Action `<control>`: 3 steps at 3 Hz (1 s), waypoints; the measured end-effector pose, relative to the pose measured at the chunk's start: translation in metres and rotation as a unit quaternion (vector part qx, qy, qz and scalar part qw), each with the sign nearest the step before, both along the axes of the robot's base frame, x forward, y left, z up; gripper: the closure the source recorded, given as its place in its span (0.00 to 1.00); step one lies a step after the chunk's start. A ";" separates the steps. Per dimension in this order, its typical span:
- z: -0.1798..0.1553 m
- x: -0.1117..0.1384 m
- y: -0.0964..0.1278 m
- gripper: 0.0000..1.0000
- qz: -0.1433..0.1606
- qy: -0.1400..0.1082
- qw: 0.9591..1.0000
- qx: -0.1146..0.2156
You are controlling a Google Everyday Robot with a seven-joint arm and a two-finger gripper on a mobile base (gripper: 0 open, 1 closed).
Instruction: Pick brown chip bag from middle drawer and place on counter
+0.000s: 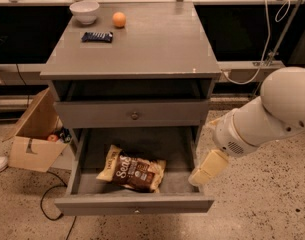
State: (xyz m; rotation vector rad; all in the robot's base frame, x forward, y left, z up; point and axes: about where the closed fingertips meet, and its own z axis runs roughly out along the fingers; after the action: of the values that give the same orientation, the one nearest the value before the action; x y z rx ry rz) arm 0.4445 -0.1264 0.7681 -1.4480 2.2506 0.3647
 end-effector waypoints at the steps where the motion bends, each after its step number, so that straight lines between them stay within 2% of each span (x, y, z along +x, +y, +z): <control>1: -0.015 0.009 0.004 0.00 0.002 0.005 1.000 0.004; 2: -0.065 0.038 0.033 0.00 0.029 -0.001 0.999 0.014; 3: -0.123 0.073 0.069 0.00 0.041 -0.022 0.998 0.030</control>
Offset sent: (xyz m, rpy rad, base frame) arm 0.1006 0.0714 -0.1389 0.0843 -0.0701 0.0874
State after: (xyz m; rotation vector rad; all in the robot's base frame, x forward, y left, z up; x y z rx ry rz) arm 0.5170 -0.0575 0.6455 -1.5061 2.1314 0.4180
